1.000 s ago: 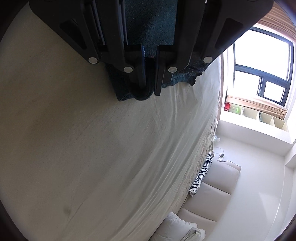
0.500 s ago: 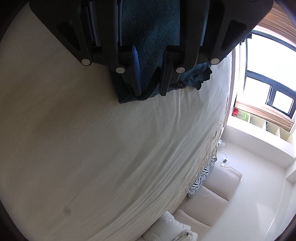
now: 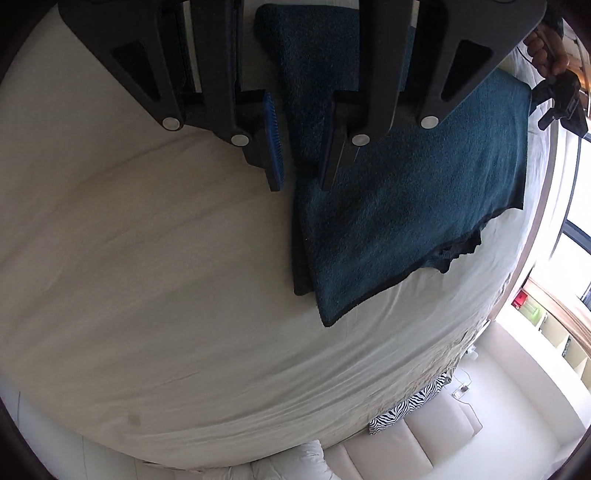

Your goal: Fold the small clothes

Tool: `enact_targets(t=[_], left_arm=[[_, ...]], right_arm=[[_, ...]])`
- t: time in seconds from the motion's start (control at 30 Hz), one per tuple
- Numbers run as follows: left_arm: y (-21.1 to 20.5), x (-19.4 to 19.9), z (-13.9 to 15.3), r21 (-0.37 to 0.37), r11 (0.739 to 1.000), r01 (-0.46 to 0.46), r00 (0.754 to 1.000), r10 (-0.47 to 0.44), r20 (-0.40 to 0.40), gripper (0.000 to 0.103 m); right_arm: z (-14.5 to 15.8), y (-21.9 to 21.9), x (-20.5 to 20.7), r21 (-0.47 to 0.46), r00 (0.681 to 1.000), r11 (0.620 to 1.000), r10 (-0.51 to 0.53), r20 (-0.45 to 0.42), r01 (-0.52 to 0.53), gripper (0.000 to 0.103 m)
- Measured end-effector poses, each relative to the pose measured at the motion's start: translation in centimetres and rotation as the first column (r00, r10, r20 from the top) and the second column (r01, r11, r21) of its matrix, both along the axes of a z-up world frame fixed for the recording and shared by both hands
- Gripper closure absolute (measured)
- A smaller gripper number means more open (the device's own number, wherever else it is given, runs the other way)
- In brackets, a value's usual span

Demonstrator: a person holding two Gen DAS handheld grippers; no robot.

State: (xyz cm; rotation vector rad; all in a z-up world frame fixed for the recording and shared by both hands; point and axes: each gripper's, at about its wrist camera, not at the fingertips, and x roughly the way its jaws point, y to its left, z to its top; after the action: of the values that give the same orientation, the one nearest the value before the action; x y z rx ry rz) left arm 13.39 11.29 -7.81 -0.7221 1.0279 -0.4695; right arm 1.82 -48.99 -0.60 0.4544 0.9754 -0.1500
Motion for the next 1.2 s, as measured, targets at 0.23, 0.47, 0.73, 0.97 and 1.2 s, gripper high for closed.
enact_targets(t=[0.23,0.47,0.73,0.97,1.2], left_arm=[[-1.2,-1.8,0.0,0.071,0.997,0.044,0.998,-0.046,0.032,0.037],[-1.6,-1.7,0.3,0.091,0.994,0.063,0.997,-0.067,0.049,0.037],[-1.7,-1.7,0.4,0.131,0.988,0.076,0.995,-0.083,0.055,0.039],[-1.5,-1.7,0.5,0.178,0.982,0.066,0.995,-0.077,0.056,0.065],[-0.9,-2.2,0.7,0.195,0.980,0.048,0.997,-0.061,0.057,0.079]], right_arm=[[-0.1,0.7,-5.7,0.005,0.999,0.999,0.038,0.037,-0.038,0.074],[0.2,-0.6,-8.0,0.003,0.998,1.000,0.000,0.066,0.000,0.044],[0.0,-0.8,-7.3,0.038,0.997,0.998,0.040,0.062,-0.042,0.060],[-0.1,0.9,-6.4,-0.011,0.995,0.995,0.097,0.033,-0.097,0.071],[0.3,1.7,-6.3,-0.057,0.992,0.990,0.128,0.019,-0.127,0.096]])
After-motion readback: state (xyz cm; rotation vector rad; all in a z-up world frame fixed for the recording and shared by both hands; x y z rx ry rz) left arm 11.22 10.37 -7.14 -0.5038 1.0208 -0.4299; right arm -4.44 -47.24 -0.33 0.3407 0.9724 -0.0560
